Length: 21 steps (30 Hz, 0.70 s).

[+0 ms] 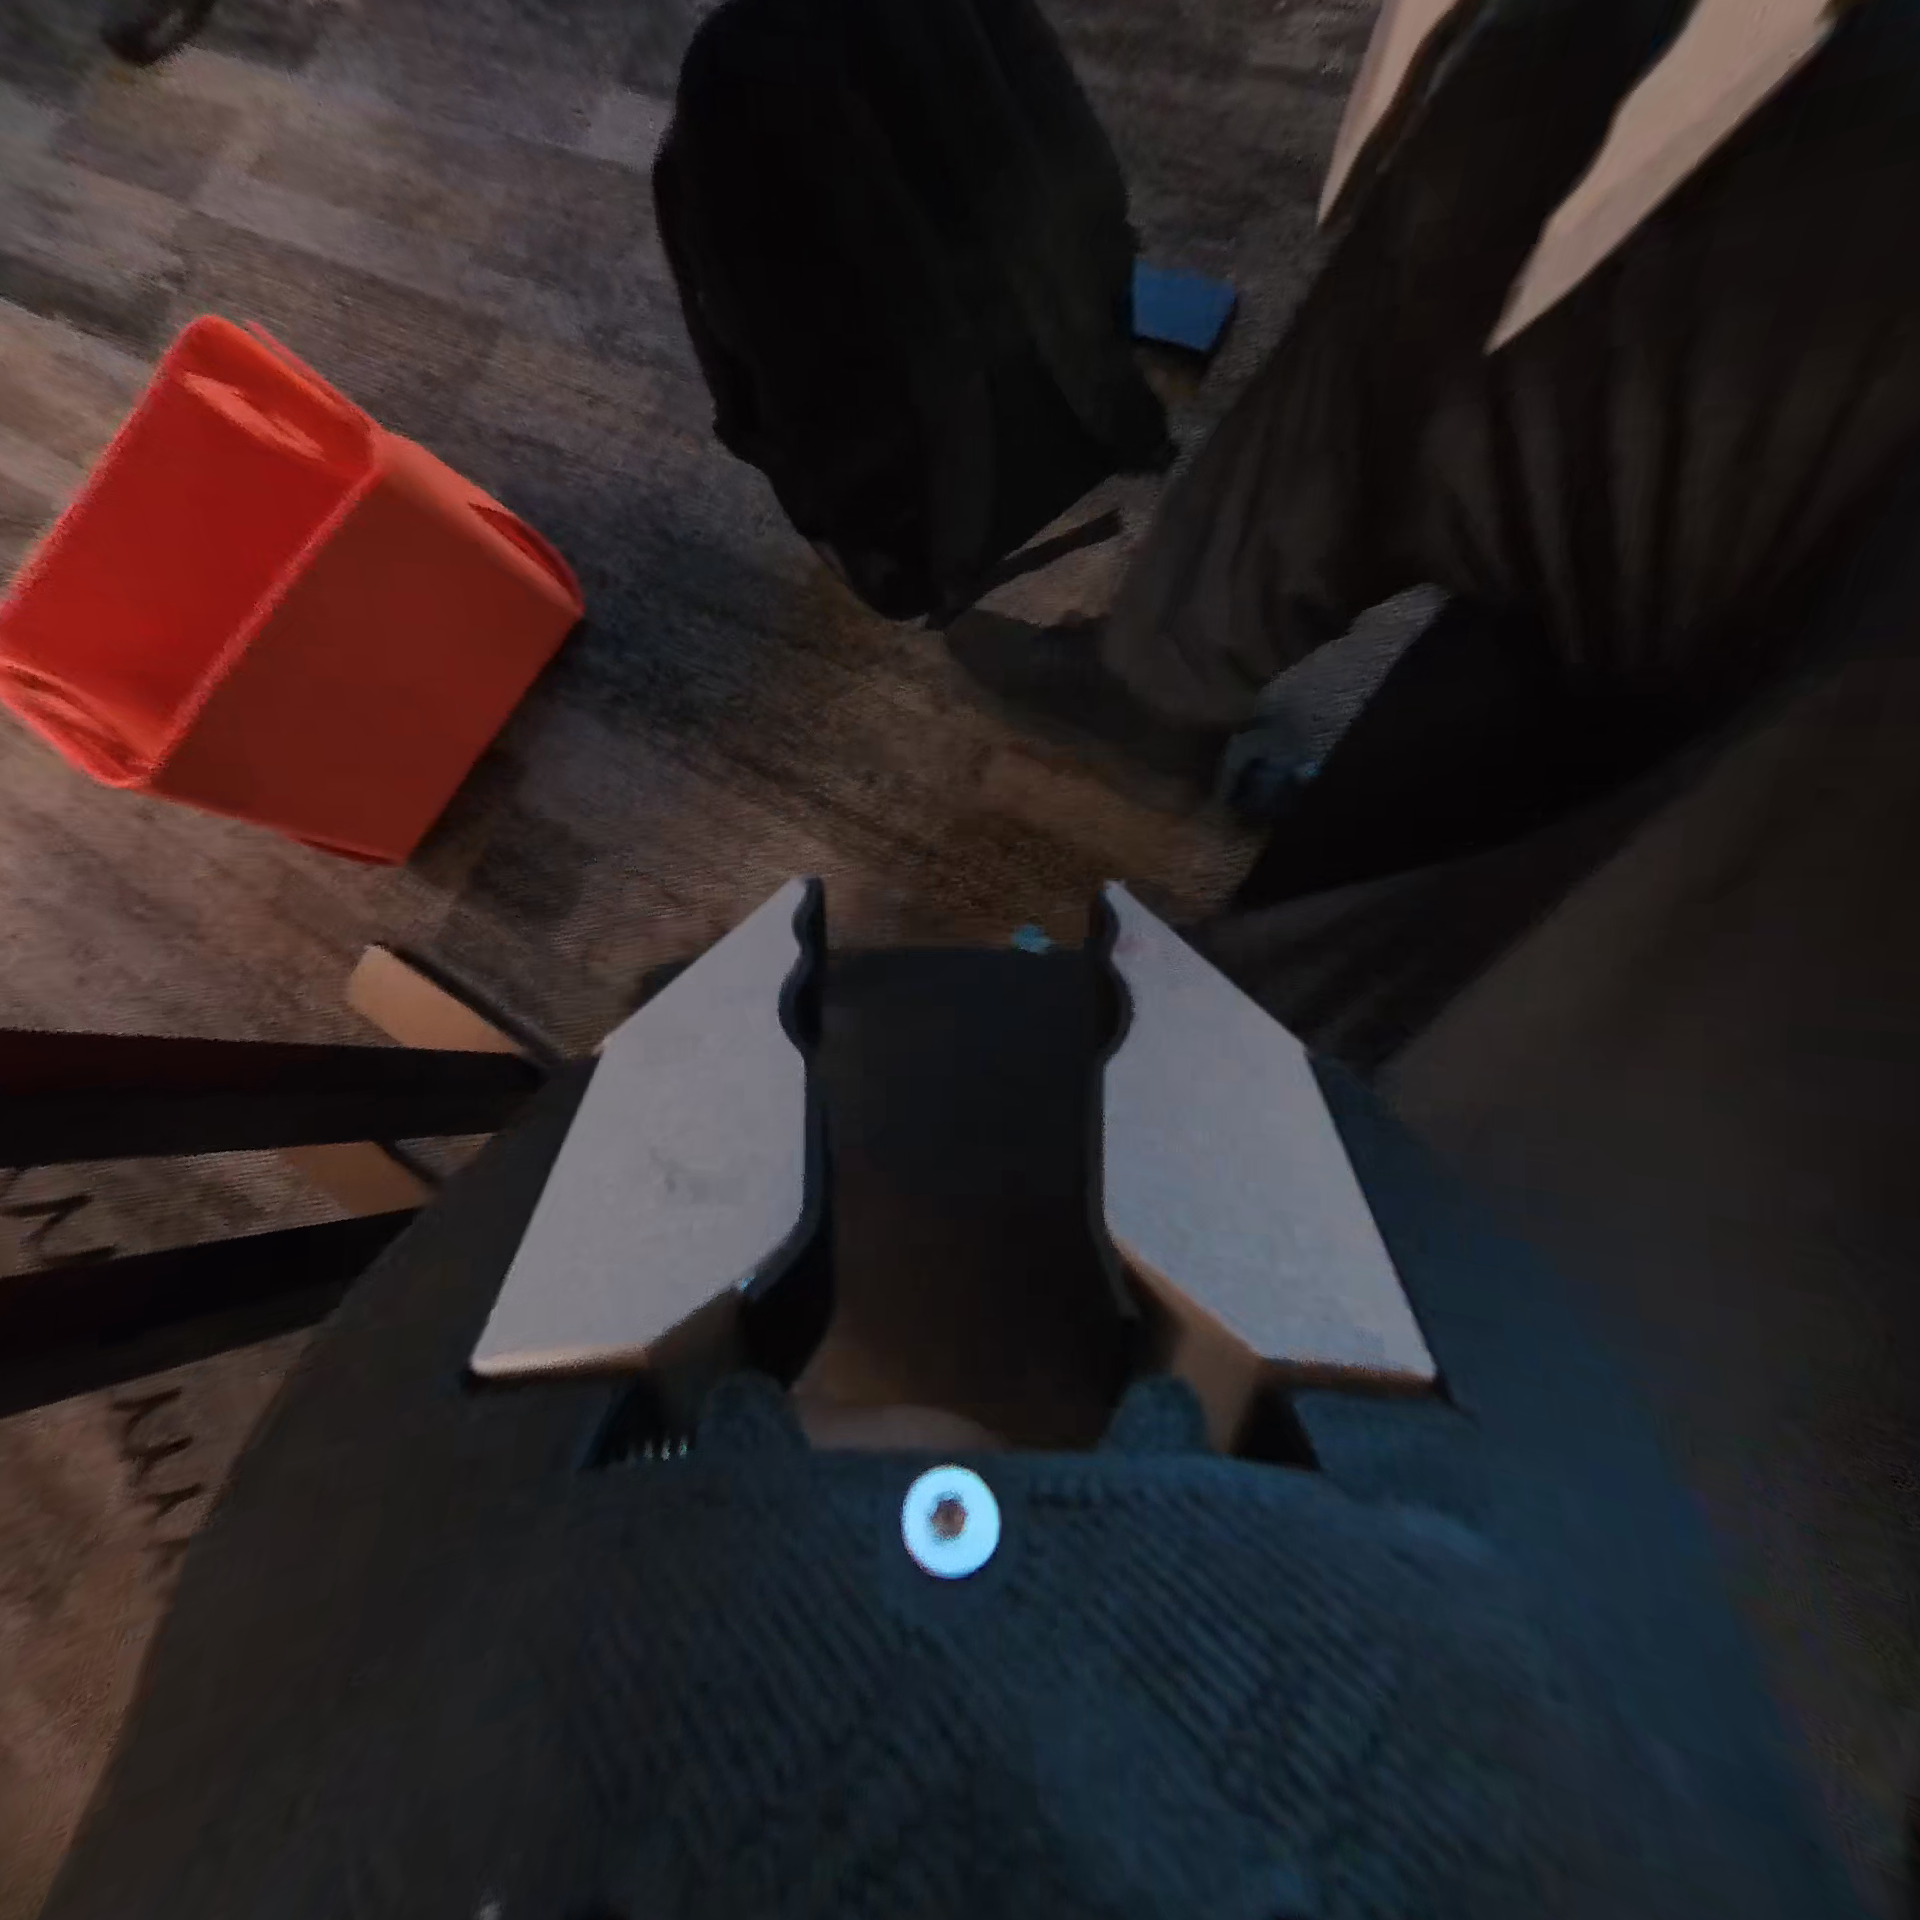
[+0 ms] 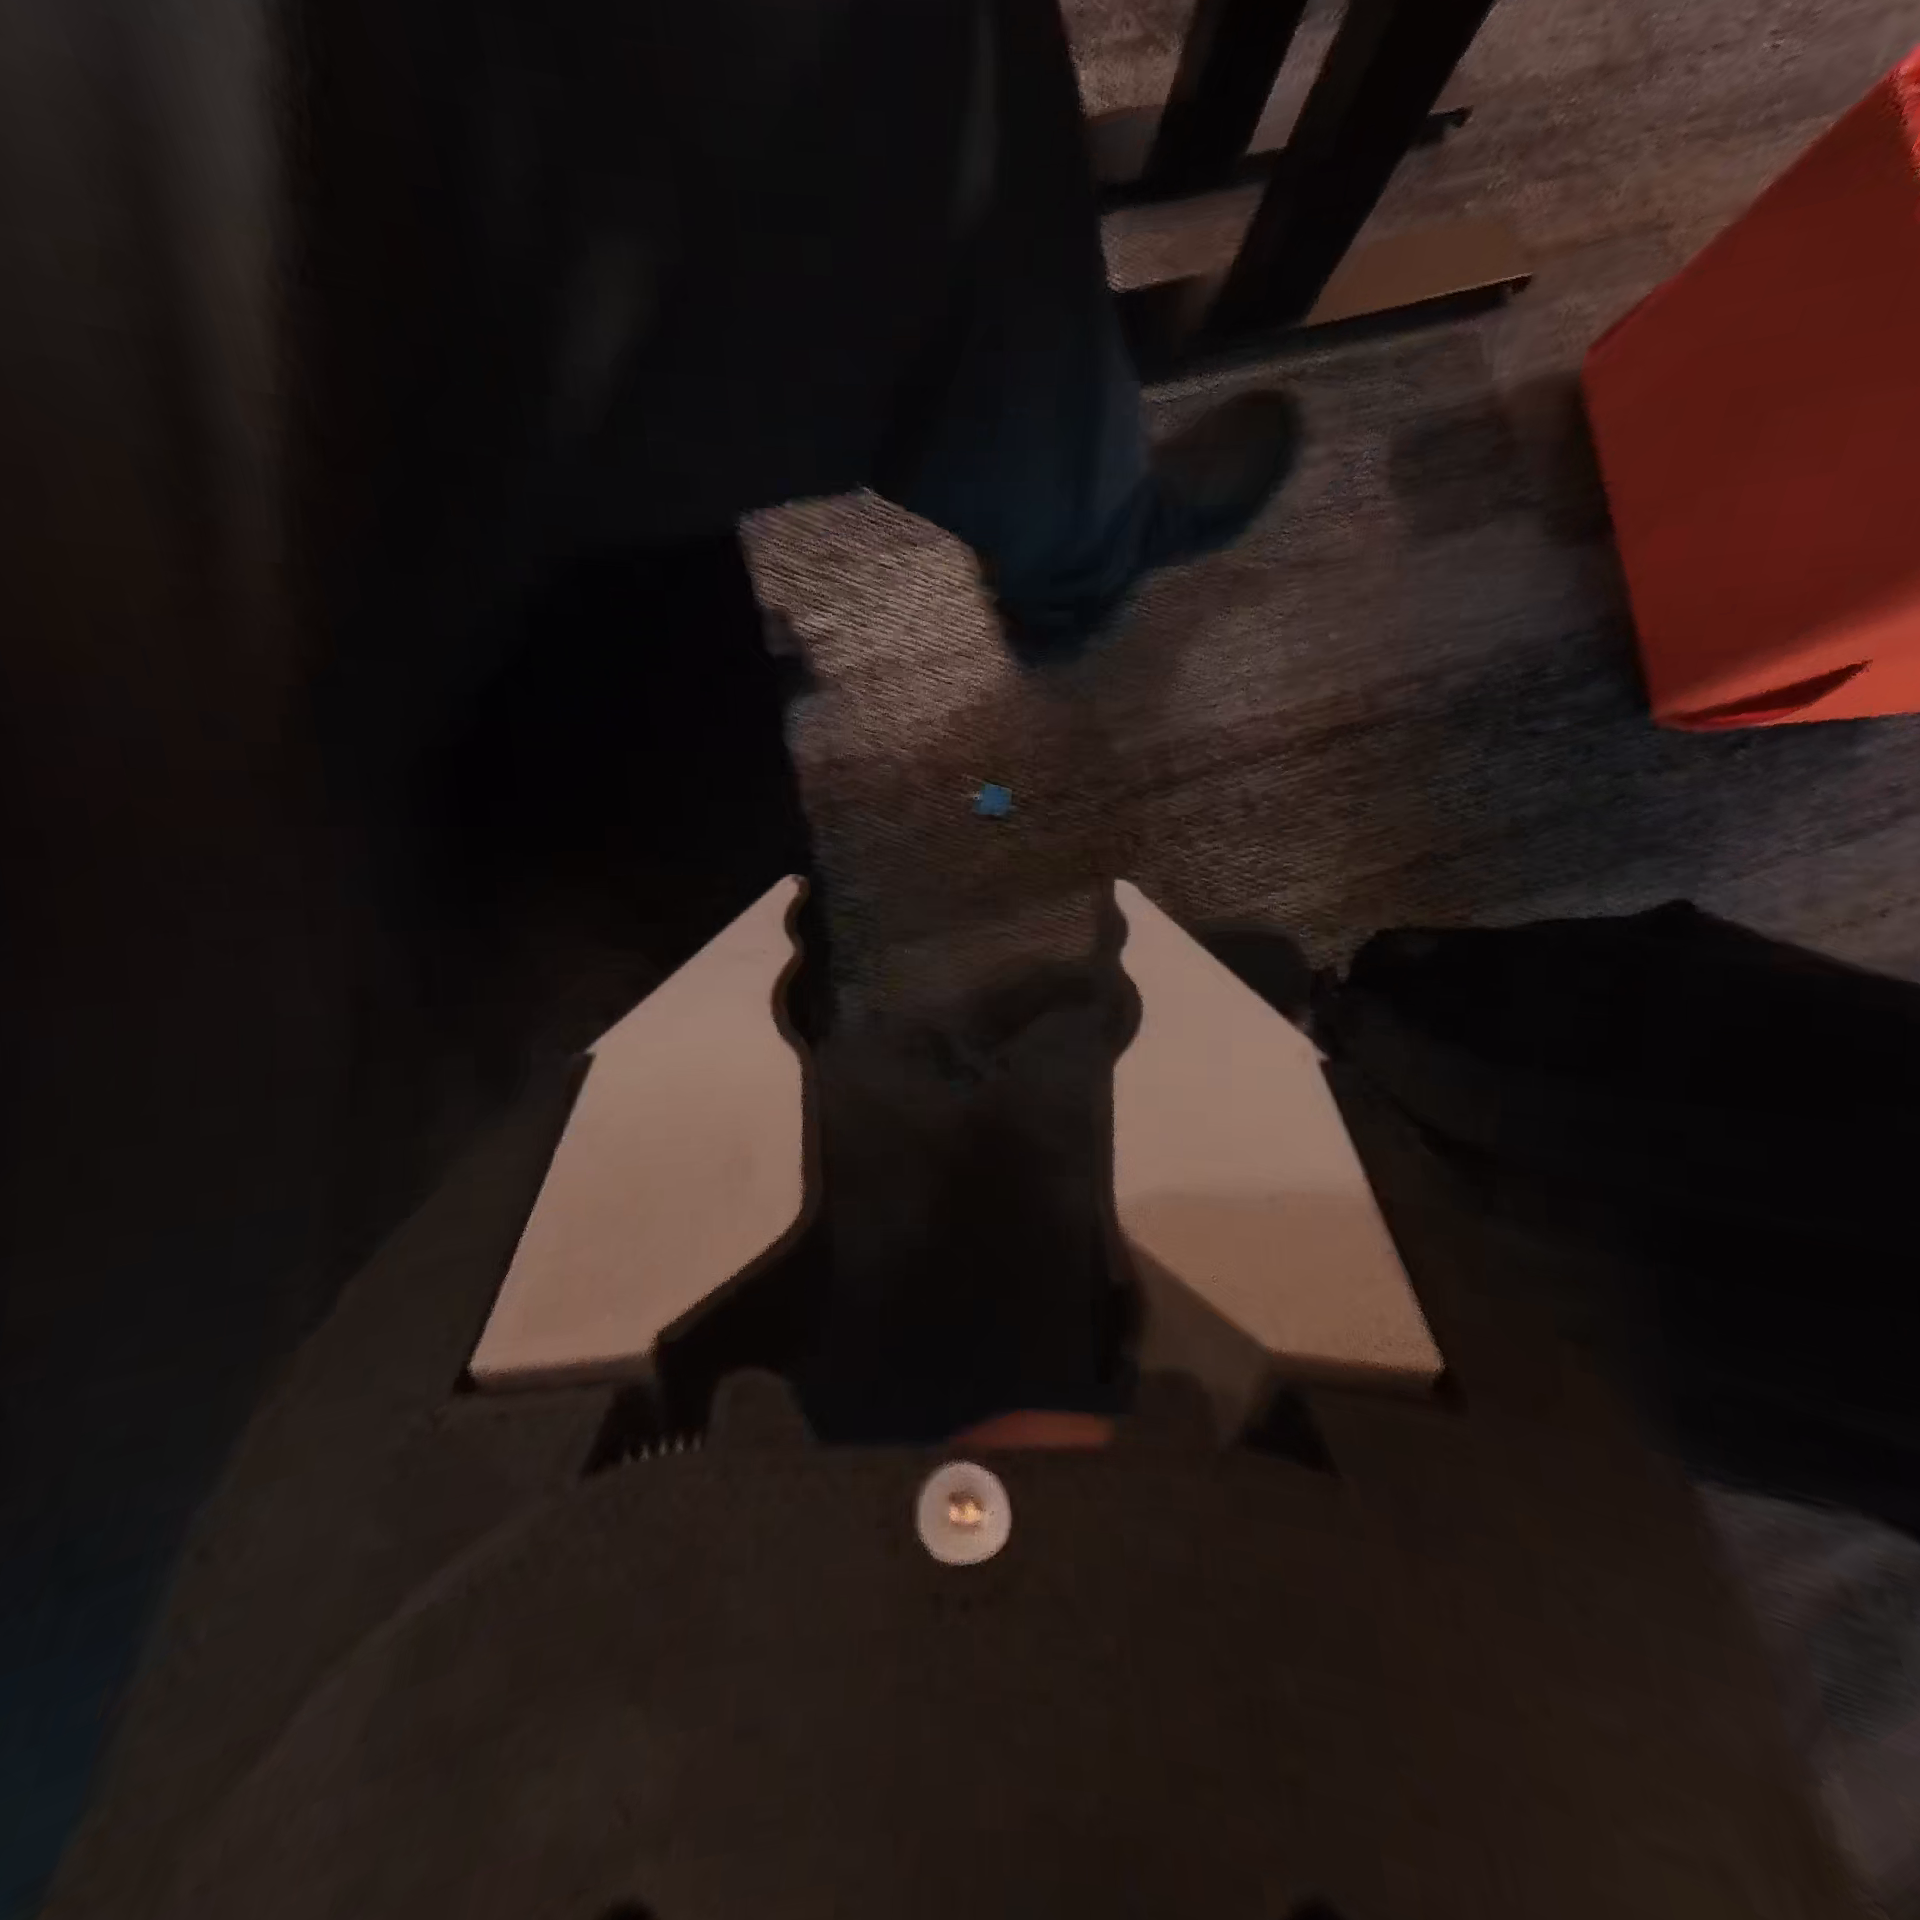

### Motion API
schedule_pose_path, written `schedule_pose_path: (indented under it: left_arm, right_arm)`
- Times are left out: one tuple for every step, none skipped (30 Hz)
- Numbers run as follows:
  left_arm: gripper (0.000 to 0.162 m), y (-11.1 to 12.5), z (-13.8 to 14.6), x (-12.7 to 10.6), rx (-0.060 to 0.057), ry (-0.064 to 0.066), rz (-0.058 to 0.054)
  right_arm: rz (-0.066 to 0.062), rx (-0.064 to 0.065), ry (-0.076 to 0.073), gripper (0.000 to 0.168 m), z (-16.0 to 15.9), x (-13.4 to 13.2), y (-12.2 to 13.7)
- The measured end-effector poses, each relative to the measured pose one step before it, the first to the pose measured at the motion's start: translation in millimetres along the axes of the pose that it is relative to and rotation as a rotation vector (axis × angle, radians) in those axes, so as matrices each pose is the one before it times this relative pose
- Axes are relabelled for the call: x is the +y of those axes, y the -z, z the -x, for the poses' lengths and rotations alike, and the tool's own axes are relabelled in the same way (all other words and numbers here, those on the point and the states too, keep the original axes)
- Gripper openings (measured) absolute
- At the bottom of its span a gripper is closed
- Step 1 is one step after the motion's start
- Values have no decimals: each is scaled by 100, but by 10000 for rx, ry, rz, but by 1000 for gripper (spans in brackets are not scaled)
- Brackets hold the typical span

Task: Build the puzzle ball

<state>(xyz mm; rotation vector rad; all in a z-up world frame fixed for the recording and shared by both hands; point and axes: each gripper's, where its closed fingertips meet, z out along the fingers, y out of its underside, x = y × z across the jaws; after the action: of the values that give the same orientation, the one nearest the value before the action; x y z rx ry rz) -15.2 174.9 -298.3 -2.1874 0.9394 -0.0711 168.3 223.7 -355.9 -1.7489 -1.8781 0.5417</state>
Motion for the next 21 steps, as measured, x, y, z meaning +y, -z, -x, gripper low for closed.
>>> schedule_pose_path:
  left_arm:
    - [47, 190, 662, -39, -480, -253, 76]
    - [45, 234, 676, 343, -409, -153, 147]
    - [44, 310, 793, 673, -372, 10, 216]
    - [43, 372, 940, 943, -323, 145, 269]
    - [43, 444, 969, 1161, -256, 399, 238]
    - [46, 644, 586, 1274, 28, 577, 210]
    - [50, 788, 727, 1301, -111, 742, 93]
    - [53, 881, 847, 1553, -245, 787, 116]
    - [54, 1003, 646, 1814, -156, 687, 289]
    - [55, 1062, 699, 1641, -252, 638, 221]
    - [54, 1029, 629, 1461, -318, 528, 11]
    - [51, 924, 452, 1321, -254, 304, -41]
    - [47, 818, 667, 1183, -406, 63, 67]
    - [45, 685, 944, 1125, -618, -14, 147]
    - [44, 565, 790, 1225, -518, 44, 191]
    - [43, 483, 513, 1276, -316, 158, 165]
    - [42, 470, 314, 1156, -152, 265, 12]
    - [41, 515, 287, 911, -73, 359, -117]
    - [39, 579, 448, 674, -116, 449, -185]
    - [38, 603, 452, 485, -86, 487, -210]
    - [37, 610, 403, 387, -43, 480, -232]
  right_arm:
    - [77, 95, 264, 48, -834, 313, -1963]
    - [52, -153, 14, 44, -516, 125, -2456]
    - [136, -320, -241, 44, -387, 77, -2807]
    - [236, -528, -276, 46, -151, 80, -3089]
    - [319, -554, -171, 46, -222, 126, -3310]
    - [338, -286, -129, 44, -682, 235, -3474]
    - [250, -136, -150, 43, -916, 257, -3675]
    - [272, -170, -159, 42, -836, 431, -3811]
    - [389, -173, -160, 38, -800, 584, -3732]
    - [424, -151, -193, 39, -766, 323, -3439]
    - [336, -110, -77, 41, -747, -135, -3096]
    - [315, -28, 90, 41, -828, -178, -2901]
    - [347, 21, 19, 39, -875, 66, -2835]
    - [377, -29, -136, 40, -749, 361, -2728]
    - [377, -7, -176, 41, -692, 558, -2496]
    - [324, 93, -132, 42, -686, 603, -2191]
    - [242, 210, -144, 39, -663, 534, -1882]
    - [145, 247, -240, 37, -529, 356, -1536]
    - [73, 163, -286, 36, -250, 207, -1207]
    - [7, 171, -212, 37, -153, 35, -938]
    - [-81, 187, -96, 37, -79, -125, -800]
